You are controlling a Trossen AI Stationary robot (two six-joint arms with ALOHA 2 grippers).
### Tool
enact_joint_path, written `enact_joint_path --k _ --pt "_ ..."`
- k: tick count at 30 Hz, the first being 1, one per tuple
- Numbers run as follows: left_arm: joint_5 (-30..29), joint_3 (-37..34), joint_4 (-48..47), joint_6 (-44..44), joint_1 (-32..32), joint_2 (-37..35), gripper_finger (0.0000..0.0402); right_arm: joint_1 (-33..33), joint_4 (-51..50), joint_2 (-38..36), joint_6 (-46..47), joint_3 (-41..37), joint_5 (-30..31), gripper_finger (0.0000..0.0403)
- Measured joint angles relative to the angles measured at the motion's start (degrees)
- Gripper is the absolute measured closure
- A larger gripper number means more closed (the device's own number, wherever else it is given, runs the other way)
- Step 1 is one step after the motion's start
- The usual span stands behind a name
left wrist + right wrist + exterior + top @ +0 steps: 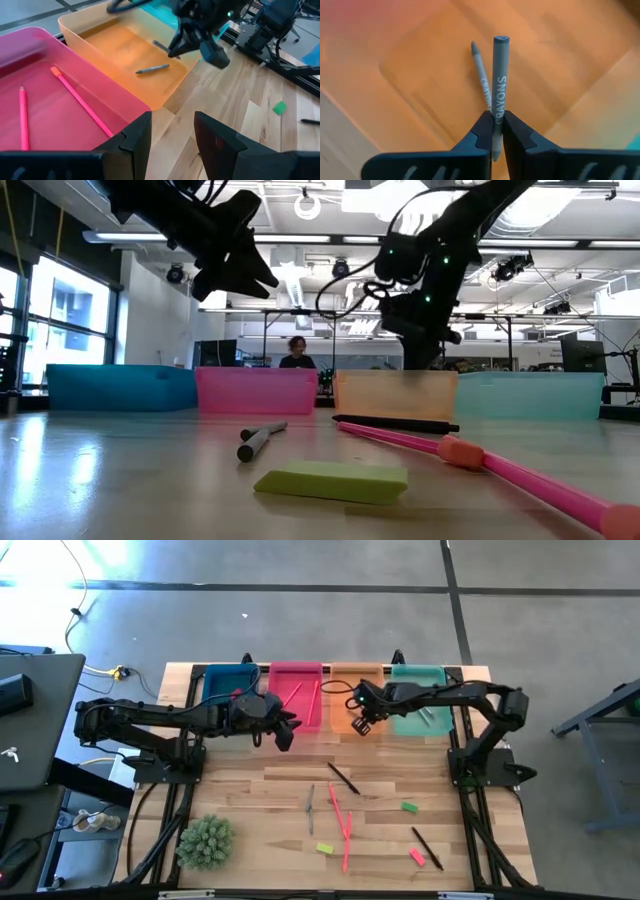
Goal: Sort crayons/erasers/pens/pencils in bins
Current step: Put the gray crayon into the orange bin, then put the black pen into the green bin
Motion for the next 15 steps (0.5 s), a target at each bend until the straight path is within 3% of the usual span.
enact_joint_path --k 5,15 --pt "-0.1 0.0 -0.2 0.0 0.0 0.0 0.0264 0.2 -0.1 1.0 2.1 0.0 -0.6 0.0378" --pt "-0.2 0.0 -5.3 0.1 0.0 0.0 0.0264 0.0 -1.8 -0.5 7.9 0.9 -3.8 0.0272"
